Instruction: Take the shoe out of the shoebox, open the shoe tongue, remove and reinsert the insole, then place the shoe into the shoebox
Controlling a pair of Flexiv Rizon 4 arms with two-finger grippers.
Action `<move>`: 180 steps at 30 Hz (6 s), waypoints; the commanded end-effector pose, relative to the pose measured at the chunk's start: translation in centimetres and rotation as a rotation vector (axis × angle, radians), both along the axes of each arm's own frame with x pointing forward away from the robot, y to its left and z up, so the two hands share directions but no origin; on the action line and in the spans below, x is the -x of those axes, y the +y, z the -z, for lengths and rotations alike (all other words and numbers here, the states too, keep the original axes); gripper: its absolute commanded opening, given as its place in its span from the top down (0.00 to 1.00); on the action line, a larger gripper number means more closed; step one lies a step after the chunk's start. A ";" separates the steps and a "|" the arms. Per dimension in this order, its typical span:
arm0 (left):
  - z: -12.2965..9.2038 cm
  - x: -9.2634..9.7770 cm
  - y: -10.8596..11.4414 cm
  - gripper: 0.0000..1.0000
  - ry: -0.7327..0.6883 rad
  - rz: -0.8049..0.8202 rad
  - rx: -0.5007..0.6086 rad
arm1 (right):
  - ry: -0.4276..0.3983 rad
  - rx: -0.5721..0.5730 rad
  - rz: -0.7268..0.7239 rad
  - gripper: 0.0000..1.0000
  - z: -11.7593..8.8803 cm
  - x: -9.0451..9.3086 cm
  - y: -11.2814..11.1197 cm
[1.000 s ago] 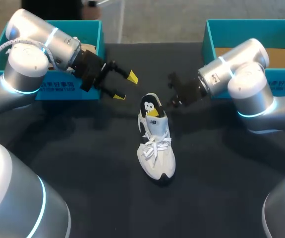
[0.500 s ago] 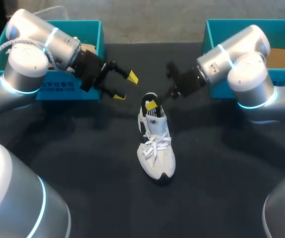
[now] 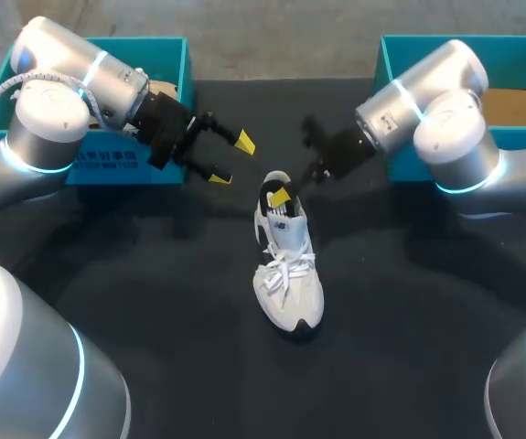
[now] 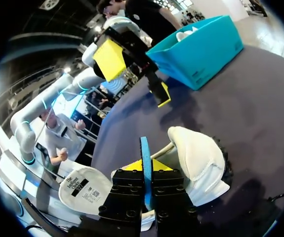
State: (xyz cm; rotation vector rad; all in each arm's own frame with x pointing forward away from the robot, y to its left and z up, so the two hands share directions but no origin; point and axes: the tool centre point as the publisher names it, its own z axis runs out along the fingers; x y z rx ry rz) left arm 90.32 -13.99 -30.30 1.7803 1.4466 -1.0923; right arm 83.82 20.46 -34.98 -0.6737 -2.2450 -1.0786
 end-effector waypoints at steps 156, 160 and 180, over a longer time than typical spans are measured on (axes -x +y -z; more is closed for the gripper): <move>-1.2 0.1 0.4 0.00 -0.026 0.020 -0.012 | -0.047 0.809 0.829 1.00 0.7 -0.5 -1.0; -2.4 0.1 1.2 0.00 -0.033 0.017 -0.012 | -0.039 0.820 0.825 1.00 1.1 -0.4 -0.9; -5.6 0.3 4.8 0.00 -0.048 0.008 -0.036 | 0.027 0.867 0.816 1.00 4.1 -0.9 -1.3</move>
